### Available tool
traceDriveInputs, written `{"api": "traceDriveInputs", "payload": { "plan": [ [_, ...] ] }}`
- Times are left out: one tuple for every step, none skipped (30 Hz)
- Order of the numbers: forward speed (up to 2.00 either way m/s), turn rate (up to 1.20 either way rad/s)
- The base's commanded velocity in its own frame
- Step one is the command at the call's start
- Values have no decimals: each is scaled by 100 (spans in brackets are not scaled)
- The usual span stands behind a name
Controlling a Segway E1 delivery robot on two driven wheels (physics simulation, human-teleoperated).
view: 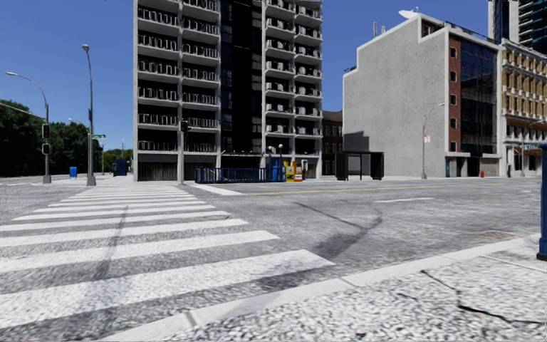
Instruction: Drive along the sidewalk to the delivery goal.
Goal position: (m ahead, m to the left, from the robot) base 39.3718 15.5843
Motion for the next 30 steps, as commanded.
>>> {"api": "traceDriveInputs", "payload": {
  "plan": [
    [124,54],
    [123,54],
    [123,54],
    [123,54],
    [123,54],
    [123,54],
    [121,54],
    [121,54],
    [119,54],
    [118,54],
    [117,54],
    [117,54],
    [117,54],
    [117,54],
    [117,54],
    [117,54],
    [116,54],
    [116,54],
    [116,54],
    [116,54],
    [116,54],
    [116,54],
    [116,54],
    [115,54],
    [115,54],
    [115,54],
    [115,54],
    [115,54],
    [115,54],
    [115,54]
  ]
}}
